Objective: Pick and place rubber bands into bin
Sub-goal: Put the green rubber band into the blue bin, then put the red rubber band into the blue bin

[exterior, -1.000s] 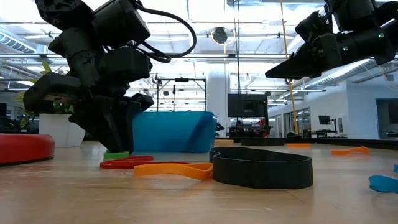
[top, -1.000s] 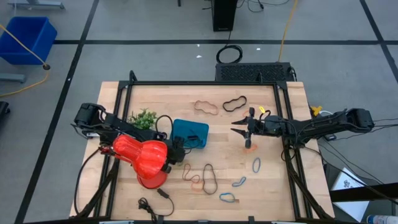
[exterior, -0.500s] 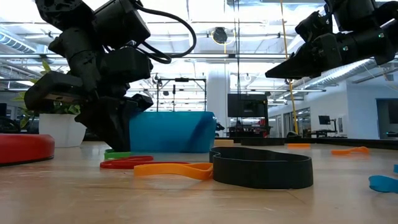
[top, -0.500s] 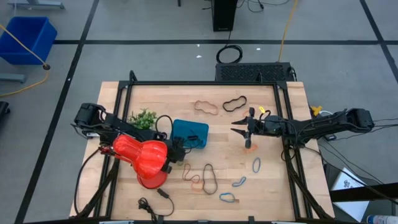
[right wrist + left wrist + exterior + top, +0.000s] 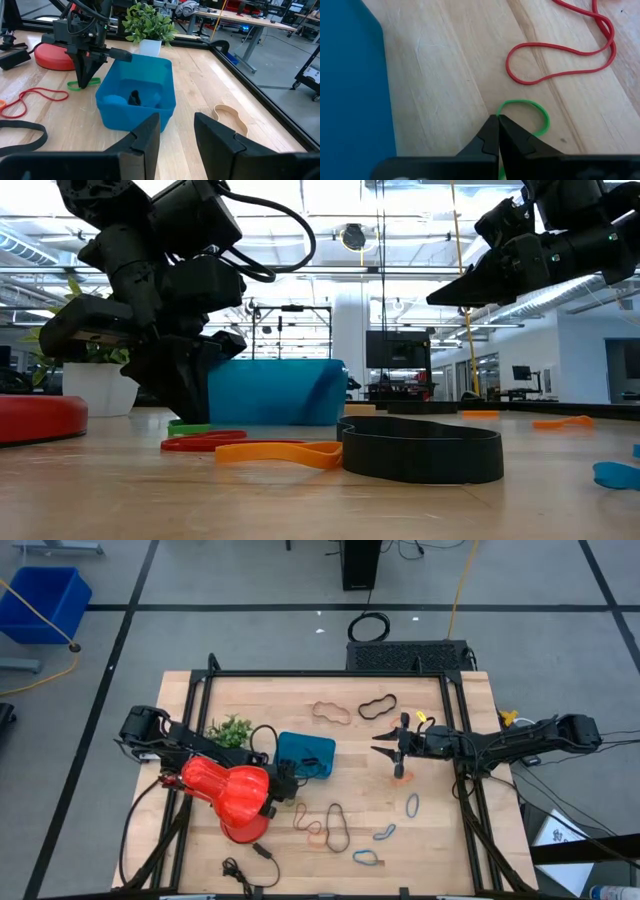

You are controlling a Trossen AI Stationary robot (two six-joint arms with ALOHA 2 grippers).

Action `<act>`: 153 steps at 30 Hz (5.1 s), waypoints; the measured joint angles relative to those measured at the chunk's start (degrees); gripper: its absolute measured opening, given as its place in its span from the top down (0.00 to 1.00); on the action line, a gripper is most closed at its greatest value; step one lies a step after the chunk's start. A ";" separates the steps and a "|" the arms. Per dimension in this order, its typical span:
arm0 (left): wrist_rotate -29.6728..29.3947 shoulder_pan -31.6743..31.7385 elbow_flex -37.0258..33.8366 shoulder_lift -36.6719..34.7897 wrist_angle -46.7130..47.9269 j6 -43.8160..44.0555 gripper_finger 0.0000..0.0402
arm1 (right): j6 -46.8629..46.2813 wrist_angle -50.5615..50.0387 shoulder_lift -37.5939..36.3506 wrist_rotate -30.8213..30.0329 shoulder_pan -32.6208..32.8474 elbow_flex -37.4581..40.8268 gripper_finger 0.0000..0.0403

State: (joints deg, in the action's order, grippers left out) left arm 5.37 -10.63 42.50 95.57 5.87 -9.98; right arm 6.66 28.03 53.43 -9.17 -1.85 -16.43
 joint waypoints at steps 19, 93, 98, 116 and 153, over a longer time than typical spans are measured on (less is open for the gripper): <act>0.04 0.00 -0.01 0.00 -0.04 -0.03 0.98 | 0.00 0.00 0.00 0.00 0.00 0.00 0.72; -20.87 7.85 0.00 -9.49 -5.23 0.16 0.86 | 0.02 0.39 0.00 0.02 0.00 0.00 0.72; -20.87 7.85 0.00 -9.49 -5.90 0.09 0.78 | 0.00 0.39 0.00 0.02 0.00 0.00 0.72; -19.05 7.61 0.00 -9.58 -6.19 6.25 0.58 | 0.00 0.39 0.00 0.02 0.00 0.00 0.72; 2.36 -1.54 0.16 4.09 -13.64 5.50 0.70 | -1.24 0.46 -0.02 0.04 0.00 0.00 0.72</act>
State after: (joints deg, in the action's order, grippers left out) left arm 7.73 -12.17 42.66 99.66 -7.77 -4.48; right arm 5.42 28.49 53.41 -9.13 -1.85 -16.43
